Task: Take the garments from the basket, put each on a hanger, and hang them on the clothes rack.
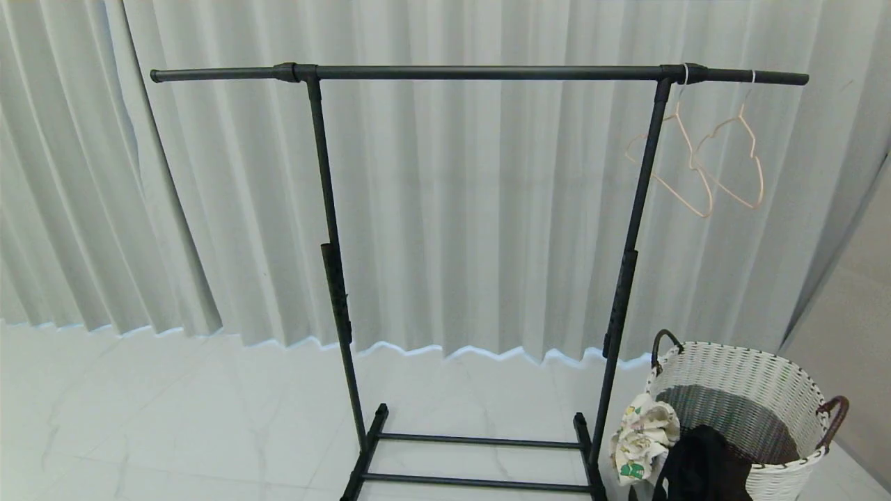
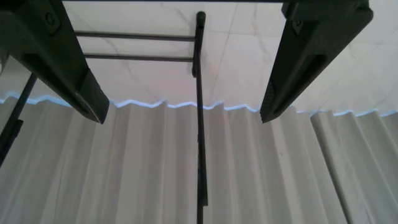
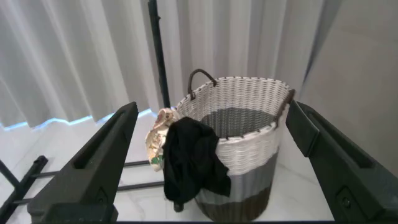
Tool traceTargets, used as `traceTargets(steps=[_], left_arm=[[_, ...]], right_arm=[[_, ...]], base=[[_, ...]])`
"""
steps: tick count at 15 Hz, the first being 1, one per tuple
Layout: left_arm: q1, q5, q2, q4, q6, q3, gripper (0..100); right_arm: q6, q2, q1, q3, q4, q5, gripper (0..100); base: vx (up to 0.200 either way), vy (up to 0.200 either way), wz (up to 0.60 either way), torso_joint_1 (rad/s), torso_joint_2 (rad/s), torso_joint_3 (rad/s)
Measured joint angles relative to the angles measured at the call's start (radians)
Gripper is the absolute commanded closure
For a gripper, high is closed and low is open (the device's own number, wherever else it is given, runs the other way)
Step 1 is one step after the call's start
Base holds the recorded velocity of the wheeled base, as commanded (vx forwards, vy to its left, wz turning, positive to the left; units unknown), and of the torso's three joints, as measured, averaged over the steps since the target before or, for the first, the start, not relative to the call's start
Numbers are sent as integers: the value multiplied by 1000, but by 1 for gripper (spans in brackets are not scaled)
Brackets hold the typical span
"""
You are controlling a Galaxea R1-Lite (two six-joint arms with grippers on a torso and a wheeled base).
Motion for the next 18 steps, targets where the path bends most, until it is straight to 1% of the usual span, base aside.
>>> traceTargets(steps=[8,12,13,15,17,18], left_arm=[[0,-1,0,-1,-4,0,0],[0,-1,0,0,-7,0,0],[0,-1,0,-1,-7,0,0],[0,-1,0,-1,-2,0,0],[0,-1,0,-1,4,0,0],[-1,-1,0,-1,4,0,0]], right_arm=[[10,0,0,0,1,1,0],[9,0,0,0,-14,4,0],[10,0,0,-8,-26,20,0],[6,21,7,-74,12,67,0],[-50,108,36,-155,99,97,0],[-85,187,57,-194,132,103,0]], base=[[200,0,0,2,4,-1],[0,0,0,0,0,0],[0,0,0,0,0,0],[0,0,0,0,0,0],[0,0,0,0,0,0],[0,0,0,0,0,0]])
